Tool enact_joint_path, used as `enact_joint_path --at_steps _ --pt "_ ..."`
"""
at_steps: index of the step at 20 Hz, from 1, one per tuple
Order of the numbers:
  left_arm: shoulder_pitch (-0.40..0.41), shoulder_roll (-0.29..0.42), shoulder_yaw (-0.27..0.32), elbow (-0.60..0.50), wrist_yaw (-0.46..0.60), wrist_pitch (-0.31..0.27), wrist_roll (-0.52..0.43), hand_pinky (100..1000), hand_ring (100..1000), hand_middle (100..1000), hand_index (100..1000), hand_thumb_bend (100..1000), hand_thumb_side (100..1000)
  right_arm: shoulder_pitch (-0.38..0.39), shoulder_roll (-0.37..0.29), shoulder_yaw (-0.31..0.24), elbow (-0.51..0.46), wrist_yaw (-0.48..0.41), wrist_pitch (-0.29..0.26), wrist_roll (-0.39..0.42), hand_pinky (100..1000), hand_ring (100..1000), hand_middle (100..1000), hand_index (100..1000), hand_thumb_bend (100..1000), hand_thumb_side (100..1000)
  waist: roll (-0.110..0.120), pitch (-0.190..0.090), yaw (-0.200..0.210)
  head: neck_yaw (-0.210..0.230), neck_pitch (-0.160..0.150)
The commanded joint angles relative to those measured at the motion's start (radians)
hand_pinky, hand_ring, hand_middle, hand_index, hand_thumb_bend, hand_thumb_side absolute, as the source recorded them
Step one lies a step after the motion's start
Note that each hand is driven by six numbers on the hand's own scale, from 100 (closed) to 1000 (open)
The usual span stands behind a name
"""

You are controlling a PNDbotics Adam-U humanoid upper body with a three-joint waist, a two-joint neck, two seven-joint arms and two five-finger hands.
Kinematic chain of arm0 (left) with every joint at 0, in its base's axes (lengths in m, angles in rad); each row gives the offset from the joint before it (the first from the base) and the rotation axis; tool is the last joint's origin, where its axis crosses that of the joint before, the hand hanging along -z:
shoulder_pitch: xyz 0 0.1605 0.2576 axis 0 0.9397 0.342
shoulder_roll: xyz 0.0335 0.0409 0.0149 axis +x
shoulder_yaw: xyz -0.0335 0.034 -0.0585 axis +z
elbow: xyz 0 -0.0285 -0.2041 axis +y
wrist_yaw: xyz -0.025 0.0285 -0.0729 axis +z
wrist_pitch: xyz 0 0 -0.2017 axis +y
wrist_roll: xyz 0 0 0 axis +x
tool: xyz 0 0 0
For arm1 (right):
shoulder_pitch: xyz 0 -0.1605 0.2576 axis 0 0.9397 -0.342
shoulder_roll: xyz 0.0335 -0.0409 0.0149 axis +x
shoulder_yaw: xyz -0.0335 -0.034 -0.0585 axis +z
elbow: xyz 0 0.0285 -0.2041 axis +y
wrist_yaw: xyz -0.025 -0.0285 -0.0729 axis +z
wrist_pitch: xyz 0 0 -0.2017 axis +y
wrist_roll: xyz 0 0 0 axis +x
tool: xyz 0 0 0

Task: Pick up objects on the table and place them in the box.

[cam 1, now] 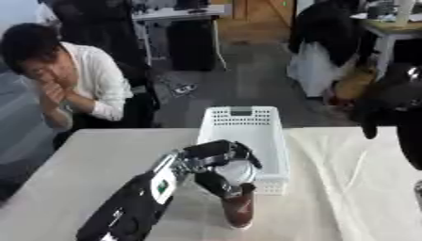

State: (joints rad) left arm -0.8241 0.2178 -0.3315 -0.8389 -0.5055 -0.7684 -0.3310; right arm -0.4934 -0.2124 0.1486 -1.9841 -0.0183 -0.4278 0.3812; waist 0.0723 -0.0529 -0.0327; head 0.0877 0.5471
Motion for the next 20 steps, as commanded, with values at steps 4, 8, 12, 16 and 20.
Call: enact_joint_path --at_steps 4,8,12,16,20 --pt "-0.023 0.058 -0.017 -0.059 0.062 -0.013 -0.067 100 100 100 134 100 663 -0.006 -0.014 -0.001 -0.016 0.002 0.000 -0.006 190 492 535 690 100 948 0.001 -0.005 0.004 -0.004 -0.007" --pt "-0.055 0.099 -0.027 -0.112 0.115 0.038 -0.111 100 100 100 130 100 660 -0.003 -0.016 0.000 -0.016 0.002 0.001 -0.008 191 493 535 690 100 947 0.005 -0.009 0.005 -0.005 -0.002" --pt "-0.092 0.145 -0.032 -0.160 0.181 0.091 -0.170 100 100 100 126 100 657 0.000 -0.017 0.001 -0.016 0.001 0.002 -0.010 192 493 535 690 100 950 0.009 -0.013 0.005 -0.006 0.003" --pt "-0.131 0.205 -0.027 -0.205 0.245 0.141 -0.198 100 100 100 122 100 655 0.001 -0.015 0.002 -0.016 0.001 0.004 -0.011 193 492 534 688 100 947 0.015 -0.016 0.001 -0.010 0.004" --pt "-0.175 0.271 -0.014 -0.221 0.279 0.183 -0.204 100 100 100 115 100 650 0.001 -0.013 0.003 -0.016 0.000 0.007 -0.010 194 492 533 688 102 949 0.021 -0.017 -0.004 -0.015 0.000"
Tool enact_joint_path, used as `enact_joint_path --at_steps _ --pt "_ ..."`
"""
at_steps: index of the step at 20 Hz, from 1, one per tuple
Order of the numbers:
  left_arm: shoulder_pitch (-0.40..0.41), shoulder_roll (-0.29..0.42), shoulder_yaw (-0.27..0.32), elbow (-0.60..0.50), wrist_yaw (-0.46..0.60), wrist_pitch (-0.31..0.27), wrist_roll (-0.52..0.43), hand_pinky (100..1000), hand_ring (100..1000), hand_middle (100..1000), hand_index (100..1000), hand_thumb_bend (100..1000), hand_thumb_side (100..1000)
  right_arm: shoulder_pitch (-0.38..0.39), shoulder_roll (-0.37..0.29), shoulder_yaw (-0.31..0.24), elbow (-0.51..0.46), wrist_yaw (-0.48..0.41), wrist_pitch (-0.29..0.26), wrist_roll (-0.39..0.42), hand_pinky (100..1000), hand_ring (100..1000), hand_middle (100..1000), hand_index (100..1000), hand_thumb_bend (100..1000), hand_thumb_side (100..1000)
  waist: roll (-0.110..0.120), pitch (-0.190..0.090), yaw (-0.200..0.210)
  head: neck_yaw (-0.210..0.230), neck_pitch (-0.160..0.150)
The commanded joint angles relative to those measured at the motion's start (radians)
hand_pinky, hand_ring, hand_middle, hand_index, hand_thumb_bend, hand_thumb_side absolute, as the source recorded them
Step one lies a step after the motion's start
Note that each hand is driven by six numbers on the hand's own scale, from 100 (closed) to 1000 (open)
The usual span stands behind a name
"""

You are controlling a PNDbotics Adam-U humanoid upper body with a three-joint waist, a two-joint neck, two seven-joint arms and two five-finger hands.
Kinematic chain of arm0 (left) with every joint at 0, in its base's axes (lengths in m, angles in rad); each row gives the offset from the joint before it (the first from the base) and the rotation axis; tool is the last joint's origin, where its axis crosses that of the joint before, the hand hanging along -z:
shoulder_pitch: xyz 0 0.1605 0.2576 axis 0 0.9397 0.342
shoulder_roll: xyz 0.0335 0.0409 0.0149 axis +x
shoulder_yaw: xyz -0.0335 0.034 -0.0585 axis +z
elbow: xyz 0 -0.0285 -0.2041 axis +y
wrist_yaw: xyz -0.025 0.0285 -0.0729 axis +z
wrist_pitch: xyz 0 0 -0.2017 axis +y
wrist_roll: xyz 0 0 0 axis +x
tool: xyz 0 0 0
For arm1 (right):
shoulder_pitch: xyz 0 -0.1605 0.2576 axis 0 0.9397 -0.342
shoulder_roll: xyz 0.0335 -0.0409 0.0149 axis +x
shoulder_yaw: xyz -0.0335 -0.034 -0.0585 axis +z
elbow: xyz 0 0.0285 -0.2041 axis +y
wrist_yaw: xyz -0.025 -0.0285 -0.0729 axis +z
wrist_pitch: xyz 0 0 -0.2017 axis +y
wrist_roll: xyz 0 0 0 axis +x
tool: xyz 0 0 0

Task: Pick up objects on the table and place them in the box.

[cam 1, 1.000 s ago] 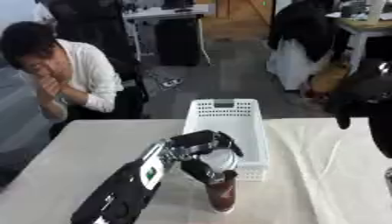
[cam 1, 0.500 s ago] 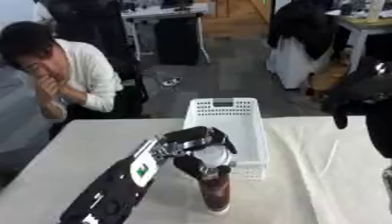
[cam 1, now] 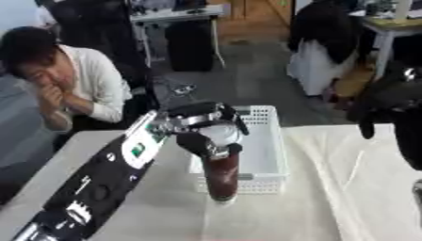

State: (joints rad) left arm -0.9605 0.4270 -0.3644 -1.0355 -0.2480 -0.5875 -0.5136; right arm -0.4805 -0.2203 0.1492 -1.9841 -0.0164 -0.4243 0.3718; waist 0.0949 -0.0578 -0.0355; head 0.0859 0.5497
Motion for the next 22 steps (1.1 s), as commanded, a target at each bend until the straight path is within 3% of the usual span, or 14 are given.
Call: enact_joint_path --at_steps 1,3,8,14,17,18,22 --pt "-0.049 0.073 0.025 -0.023 0.015 0.006 -0.018 100 100 100 113 100 649 -0.012 -0.004 0.004 -0.016 -0.002 0.004 0.000 195 492 534 688 104 956 0.000 -0.012 -0.003 -0.013 -0.003" --pt "-0.064 0.089 0.038 -0.012 0.003 0.010 -0.007 100 100 100 111 100 648 -0.015 0.001 0.008 -0.016 -0.010 0.002 -0.001 198 492 534 688 100 1000 0.002 -0.011 -0.008 -0.016 -0.003" --pt "-0.081 0.107 0.084 0.061 -0.069 -0.009 0.051 100 100 100 109 100 647 -0.031 0.011 0.028 -0.016 -0.058 -0.030 -0.019 202 487 523 670 242 1000 0.006 -0.005 -0.020 -0.045 0.002" --pt "-0.087 0.110 0.122 0.140 -0.153 -0.048 0.119 100 100 100 107 100 646 -0.049 0.019 0.037 -0.016 -0.092 -0.046 -0.082 198 473 506 650 245 1000 0.007 0.008 -0.033 -0.113 -0.003" --pt "-0.093 0.114 0.136 0.165 -0.193 -0.062 0.151 100 100 100 105 100 644 -0.057 0.024 0.046 -0.016 -0.103 -0.039 -0.105 193 469 502 645 238 1000 0.009 0.013 -0.039 -0.129 -0.007" --pt "-0.095 0.116 0.143 0.174 -0.208 -0.067 0.165 100 100 100 104 100 643 -0.060 0.025 0.048 -0.016 -0.106 -0.034 -0.114 189 463 495 637 190 1000 0.011 0.014 -0.042 -0.129 -0.011" --pt "-0.096 0.117 0.168 0.213 -0.274 -0.087 0.236 100 100 100 101 100 640 -0.071 0.033 0.050 -0.016 -0.112 -0.009 -0.168 179 444 475 611 243 1000 0.018 0.016 -0.056 -0.140 -0.023"
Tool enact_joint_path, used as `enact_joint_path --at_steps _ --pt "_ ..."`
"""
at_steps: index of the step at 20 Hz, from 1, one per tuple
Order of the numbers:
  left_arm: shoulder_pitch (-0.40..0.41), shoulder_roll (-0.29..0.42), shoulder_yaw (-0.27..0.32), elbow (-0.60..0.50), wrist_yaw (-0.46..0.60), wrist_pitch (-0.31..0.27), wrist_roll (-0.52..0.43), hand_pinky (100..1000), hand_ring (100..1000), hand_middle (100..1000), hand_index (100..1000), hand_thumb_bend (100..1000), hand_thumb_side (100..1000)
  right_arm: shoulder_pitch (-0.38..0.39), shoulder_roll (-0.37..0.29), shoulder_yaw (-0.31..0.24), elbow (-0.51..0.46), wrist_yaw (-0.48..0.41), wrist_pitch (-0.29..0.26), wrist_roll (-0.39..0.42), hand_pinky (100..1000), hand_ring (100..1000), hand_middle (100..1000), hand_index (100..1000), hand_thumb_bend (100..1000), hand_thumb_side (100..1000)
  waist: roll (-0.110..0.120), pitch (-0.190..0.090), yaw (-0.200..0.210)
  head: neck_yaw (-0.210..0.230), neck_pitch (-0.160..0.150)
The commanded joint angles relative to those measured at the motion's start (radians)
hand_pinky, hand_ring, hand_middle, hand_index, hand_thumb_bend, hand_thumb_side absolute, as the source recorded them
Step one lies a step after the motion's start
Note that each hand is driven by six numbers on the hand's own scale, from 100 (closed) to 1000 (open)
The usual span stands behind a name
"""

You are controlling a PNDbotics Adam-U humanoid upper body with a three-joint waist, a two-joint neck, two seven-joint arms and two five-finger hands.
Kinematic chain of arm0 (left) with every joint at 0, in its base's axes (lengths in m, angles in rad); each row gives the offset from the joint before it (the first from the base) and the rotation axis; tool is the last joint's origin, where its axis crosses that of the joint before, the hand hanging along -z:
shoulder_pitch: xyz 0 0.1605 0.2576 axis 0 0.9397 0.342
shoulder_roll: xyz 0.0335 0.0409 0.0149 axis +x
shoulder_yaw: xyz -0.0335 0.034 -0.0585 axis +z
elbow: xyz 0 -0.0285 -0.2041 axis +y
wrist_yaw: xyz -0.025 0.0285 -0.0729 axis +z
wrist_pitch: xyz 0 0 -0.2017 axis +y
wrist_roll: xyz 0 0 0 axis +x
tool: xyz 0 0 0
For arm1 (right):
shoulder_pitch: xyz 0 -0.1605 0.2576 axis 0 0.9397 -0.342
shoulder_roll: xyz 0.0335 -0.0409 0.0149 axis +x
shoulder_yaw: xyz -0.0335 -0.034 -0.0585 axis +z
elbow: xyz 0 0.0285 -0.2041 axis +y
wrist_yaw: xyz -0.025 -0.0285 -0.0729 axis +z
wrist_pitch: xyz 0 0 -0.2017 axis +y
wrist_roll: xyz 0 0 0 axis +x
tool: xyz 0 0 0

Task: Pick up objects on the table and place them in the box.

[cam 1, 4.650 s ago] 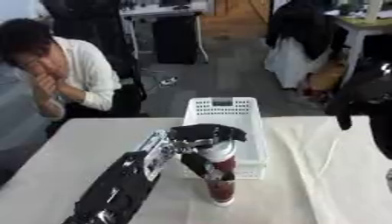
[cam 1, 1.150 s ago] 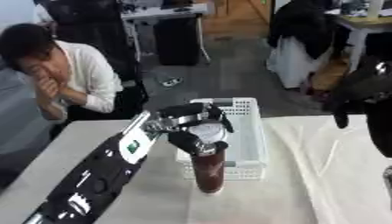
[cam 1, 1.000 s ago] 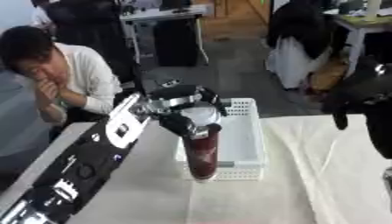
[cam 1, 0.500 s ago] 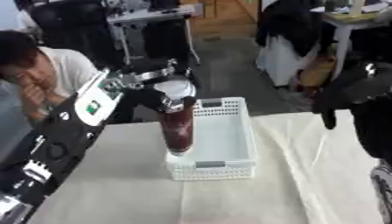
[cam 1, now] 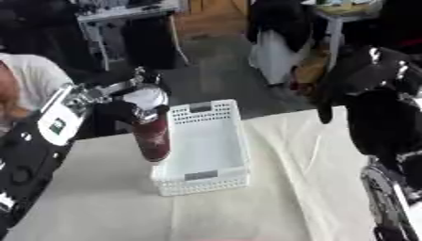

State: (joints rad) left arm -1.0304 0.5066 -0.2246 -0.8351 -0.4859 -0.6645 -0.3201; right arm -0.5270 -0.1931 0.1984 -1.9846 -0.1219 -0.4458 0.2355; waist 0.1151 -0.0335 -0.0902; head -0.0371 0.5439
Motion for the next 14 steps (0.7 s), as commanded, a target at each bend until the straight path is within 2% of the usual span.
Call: enact_joint_path --at_steps 1,3,7,8,10,12,14 --pt "-0.026 0.037 0.035 0.022 -0.053 -0.017 0.067 100 100 100 101 100 641 -0.026 0.008 0.000 -0.015 -0.004 0.018 -0.051 180 448 480 618 230 1000 -0.001 -0.008 -0.005 -0.020 -0.018" --pt "-0.027 0.034 0.043 0.036 -0.081 -0.030 0.108 100 100 100 100 100 639 -0.026 0.011 0.000 -0.015 0.002 0.030 -0.084 177 435 466 599 298 1000 0.000 -0.007 -0.010 -0.028 -0.019" --pt "-0.023 0.020 0.064 0.066 -0.143 -0.054 0.228 100 100 100 100 100 637 -0.032 0.022 0.012 -0.015 0.022 0.099 -0.173 155 404 429 565 337 1000 0.003 -0.002 -0.027 -0.042 -0.033" --pt "-0.022 0.016 0.067 0.074 -0.154 -0.060 0.254 100 100 100 100 100 639 -0.032 0.024 0.018 -0.015 0.027 0.119 -0.182 115 379 401 550 100 1000 0.004 0.000 -0.029 -0.038 -0.038" --pt "-0.018 0.008 0.075 0.088 -0.179 -0.064 0.316 100 100 100 107 100 640 -0.036 0.025 0.033 -0.015 0.044 0.177 -0.133 100 393 418 567 100 1000 0.006 0.003 -0.037 -0.008 -0.048" --pt "-0.014 -0.002 0.082 0.099 -0.205 -0.073 0.386 100 100 122 128 100 637 -0.044 0.028 0.037 -0.015 0.098 0.182 -0.028 100 396 424 573 100 1000 0.007 0.006 -0.044 0.026 -0.060" --pt "-0.008 -0.012 0.082 0.113 -0.244 -0.081 0.441 100 100 264 189 100 652 -0.050 0.037 0.042 -0.015 0.115 0.172 0.053 100 398 428 578 100 1000 0.008 0.011 -0.053 0.056 -0.077"
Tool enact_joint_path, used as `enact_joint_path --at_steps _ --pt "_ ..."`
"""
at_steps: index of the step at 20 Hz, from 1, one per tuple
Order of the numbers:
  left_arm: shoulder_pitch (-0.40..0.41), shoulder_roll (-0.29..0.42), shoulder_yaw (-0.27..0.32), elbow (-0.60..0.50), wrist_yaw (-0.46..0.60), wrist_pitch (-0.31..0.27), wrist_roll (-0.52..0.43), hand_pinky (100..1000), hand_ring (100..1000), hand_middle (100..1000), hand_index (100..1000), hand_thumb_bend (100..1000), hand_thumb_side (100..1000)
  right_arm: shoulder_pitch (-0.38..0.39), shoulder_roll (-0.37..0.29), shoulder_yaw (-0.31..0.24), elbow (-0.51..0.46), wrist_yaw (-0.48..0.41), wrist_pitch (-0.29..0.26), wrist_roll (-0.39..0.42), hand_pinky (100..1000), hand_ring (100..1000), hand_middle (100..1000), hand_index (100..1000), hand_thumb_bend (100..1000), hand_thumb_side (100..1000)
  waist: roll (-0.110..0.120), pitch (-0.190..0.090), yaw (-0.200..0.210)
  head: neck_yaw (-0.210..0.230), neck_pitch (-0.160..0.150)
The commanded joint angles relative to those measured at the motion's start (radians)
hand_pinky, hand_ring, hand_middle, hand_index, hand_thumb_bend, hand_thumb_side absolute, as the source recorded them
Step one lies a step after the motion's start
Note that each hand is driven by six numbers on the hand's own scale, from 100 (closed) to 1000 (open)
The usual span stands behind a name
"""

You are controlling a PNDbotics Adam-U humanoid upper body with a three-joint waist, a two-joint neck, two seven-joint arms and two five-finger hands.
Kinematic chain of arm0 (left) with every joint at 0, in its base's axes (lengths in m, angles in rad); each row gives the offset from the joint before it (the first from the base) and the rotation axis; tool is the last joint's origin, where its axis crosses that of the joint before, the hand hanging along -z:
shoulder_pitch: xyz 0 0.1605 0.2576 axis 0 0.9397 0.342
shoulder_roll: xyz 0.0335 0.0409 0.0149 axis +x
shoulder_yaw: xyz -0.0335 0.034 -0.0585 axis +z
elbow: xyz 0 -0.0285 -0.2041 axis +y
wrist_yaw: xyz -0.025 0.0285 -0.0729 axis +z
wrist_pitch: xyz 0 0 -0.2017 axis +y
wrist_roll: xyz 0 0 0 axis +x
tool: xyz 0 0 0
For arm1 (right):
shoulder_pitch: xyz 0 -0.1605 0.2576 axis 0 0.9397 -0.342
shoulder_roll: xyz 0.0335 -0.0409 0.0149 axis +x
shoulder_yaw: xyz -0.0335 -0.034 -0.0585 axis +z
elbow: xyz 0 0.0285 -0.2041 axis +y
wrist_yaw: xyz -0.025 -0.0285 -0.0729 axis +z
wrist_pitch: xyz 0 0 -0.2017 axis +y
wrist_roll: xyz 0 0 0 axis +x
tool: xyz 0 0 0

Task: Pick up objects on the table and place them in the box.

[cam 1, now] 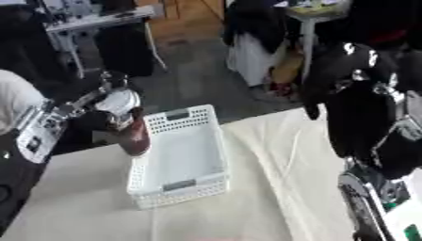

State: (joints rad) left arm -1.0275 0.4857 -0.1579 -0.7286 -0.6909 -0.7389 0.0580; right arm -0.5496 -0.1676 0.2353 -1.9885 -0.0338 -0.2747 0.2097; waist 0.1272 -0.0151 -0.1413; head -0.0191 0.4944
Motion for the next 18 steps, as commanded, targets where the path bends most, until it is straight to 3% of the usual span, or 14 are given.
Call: enact_joint_path --at_steps 1,2,3,4,5,6,8,13,14,15,18 --pt "-0.009 0.004 0.014 0.014 -0.064 -0.008 0.081 100 178 325 231 100 680 -0.030 0.016 0.003 -0.012 0.026 -0.003 0.101 100 399 429 577 100 1000 -0.004 -0.006 -0.006 0.049 -0.035" --pt "-0.006 0.000 0.014 0.020 -0.092 -0.010 0.096 100 301 415 318 141 732 -0.032 0.019 0.001 -0.012 0.023 -0.006 0.115 100 399 429 578 100 1000 -0.004 -0.004 -0.009 0.057 -0.040" --pt "-0.003 -0.002 0.010 0.031 -0.124 -0.005 0.097 632 587 629 527 325 866 -0.035 0.020 0.000 -0.012 0.018 -0.008 0.125 100 401 430 578 100 1000 -0.003 -0.003 -0.012 0.064 -0.047" --pt "-0.002 -0.002 0.004 0.043 -0.171 0.013 0.081 884 795 788 682 516 985 -0.036 0.022 0.000 -0.012 0.015 -0.010 0.134 100 401 430 579 100 1000 -0.003 -0.002 -0.015 0.072 -0.052" --pt "-0.001 -0.005 -0.001 0.056 -0.222 0.036 0.052 1000 918 878 785 676 1000 -0.038 0.023 0.000 -0.012 0.012 -0.012 0.141 100 401 430 579 100 1000 -0.002 -0.001 -0.017 0.078 -0.055" --pt "-0.001 -0.010 -0.002 0.068 -0.268 0.058 0.017 1000 1000 963 896 852 1000 -0.038 0.024 -0.001 -0.012 0.010 -0.013 0.148 100 401 430 579 100 1000 -0.002 -0.001 -0.019 0.084 -0.056" --pt "-0.003 -0.018 0.005 0.081 -0.328 0.085 -0.047 1000 1000 1000 981 1000 1000 -0.039 0.026 -0.003 -0.012 0.008 -0.013 0.159 100 402 430 580 100 1000 -0.001 -0.001 -0.021 0.092 -0.056" --pt "-0.003 -0.013 0.026 0.061 -0.348 0.108 -0.102 1000 1000 1000 994 1000 1000 -0.034 0.023 -0.006 -0.012 0.007 -0.014 0.181 100 403 432 583 100 1000 0.000 -0.006 -0.014 0.100 -0.050" --pt "0.000 -0.008 0.028 0.051 -0.333 0.110 -0.095 1000 1000 1000 988 916 1000 -0.032 0.021 -0.008 -0.012 0.009 -0.014 0.184 100 403 432 584 100 1000 0.000 -0.007 -0.011 0.100 -0.048" --pt "0.005 0.004 0.030 0.033 -0.310 0.110 -0.081 1000 1000 1000 983 955 1000 -0.028 0.016 -0.010 -0.012 0.011 -0.012 0.185 100 402 432 584 100 1000 0.001 -0.009 -0.005 0.099 -0.043" --pt "0.051 0.063 0.009 -0.056 -0.201 0.106 -0.055 1000 1000 1000 976 929 1000 -0.017 0.004 -0.018 -0.012 0.020 -0.009 0.187 100 402 431 585 100 1000 0.004 -0.015 0.013 0.103 -0.031"
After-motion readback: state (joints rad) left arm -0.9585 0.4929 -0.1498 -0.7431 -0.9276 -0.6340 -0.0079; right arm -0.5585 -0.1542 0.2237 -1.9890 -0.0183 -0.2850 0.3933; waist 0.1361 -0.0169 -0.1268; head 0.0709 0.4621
